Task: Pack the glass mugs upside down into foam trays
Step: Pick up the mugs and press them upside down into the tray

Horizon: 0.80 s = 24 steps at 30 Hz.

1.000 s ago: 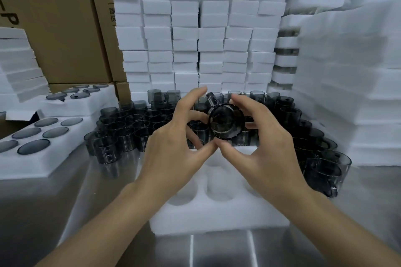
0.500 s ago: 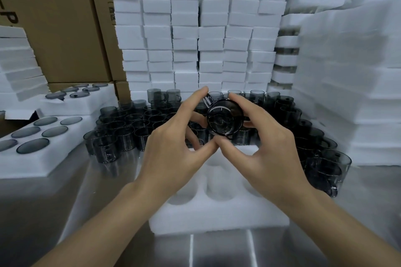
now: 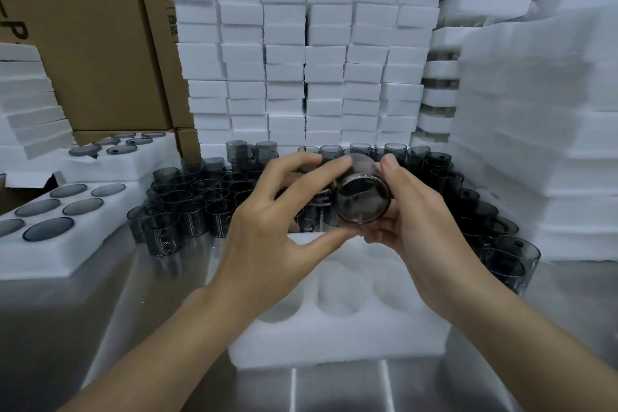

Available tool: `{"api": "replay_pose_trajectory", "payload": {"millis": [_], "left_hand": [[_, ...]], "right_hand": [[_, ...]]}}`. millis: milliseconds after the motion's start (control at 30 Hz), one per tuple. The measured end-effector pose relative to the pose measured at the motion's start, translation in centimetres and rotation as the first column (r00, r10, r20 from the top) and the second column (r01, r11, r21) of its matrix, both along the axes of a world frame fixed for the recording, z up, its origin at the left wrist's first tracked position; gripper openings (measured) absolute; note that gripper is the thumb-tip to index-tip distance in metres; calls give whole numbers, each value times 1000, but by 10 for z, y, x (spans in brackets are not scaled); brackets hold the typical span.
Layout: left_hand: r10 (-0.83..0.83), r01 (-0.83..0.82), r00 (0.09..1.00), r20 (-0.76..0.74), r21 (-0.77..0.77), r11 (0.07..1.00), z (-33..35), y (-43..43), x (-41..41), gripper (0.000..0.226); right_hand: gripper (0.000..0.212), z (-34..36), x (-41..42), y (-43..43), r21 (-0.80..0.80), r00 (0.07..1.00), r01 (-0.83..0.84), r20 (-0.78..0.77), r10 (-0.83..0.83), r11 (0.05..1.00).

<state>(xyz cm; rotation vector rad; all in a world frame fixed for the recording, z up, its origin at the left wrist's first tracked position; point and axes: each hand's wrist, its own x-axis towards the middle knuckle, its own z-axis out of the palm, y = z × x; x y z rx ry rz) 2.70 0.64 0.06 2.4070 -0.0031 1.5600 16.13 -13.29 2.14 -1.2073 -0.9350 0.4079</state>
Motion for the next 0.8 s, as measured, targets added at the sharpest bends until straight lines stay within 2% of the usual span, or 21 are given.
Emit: {"api": "replay_pose_trajectory", "payload": {"millis": [100,233,400,467,600,733,800], "left_hand": [[-36,36,999,-7,-16,999,-1,-2,0,61],[10,-10,1000,-5,-77,997,-2,-1,1,61],[77,-79,997,-19,-165,983,-3,3,2,60],[90,-92,996,-17,-185,979,-3,4,3,60],[98,-96,995,8,-162,982,-2,3,3,61],[92,-88,996,19,-153,984,-2,3,3,60],[87,-84,996,16,-146,986,-2,3,3,60]], "right_hand": [[41,-3,2,1,-19,1000,5,19,-5,1000],[43,-5,-1,1,2,997,-2,72,2,1000],[34,-7,-8,-1,29,965,-19,261,11,999],[36,-9,-10,-3,29,948,-3,319,-6,1000],[60,-14,-10,-7,12,868,136,481,-125,991],[63,-17,-7,-7,59,774,217,597,-209,974],[62,-18,-6,-6,74,757,234,612,-230,969]]}}
